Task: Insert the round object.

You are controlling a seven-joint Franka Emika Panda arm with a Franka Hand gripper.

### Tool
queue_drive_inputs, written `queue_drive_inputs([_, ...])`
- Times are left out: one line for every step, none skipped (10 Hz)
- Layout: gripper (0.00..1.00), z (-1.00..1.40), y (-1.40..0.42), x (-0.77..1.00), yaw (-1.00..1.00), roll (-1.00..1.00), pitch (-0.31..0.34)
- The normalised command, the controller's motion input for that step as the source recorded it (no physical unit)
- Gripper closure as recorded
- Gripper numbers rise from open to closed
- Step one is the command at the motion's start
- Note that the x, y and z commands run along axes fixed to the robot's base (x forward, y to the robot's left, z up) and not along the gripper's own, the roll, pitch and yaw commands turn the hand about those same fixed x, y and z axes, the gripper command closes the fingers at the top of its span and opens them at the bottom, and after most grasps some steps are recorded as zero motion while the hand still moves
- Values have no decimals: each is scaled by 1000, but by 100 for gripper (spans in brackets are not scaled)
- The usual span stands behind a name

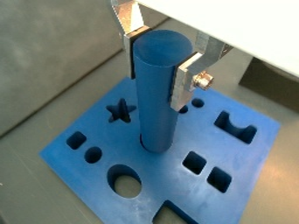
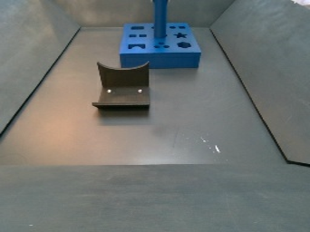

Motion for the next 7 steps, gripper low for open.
queue_drive_inputs([100,-403,0,169,-146,0,0])
queue_drive_inputs([100,-349,0,129,-160,0,0])
queue_drive_inputs([100,-297,0,51,-154,0,-3])
queue_drive_inputs([100,-343,0,0,-146,0,-41])
queue_drive_inputs([100,-489,0,14,-123,0,-93])
queue_drive_inputs([100,-263,0,0,-37,-121,-131])
queue_drive_inputs([100,0,0,86,0,0,29])
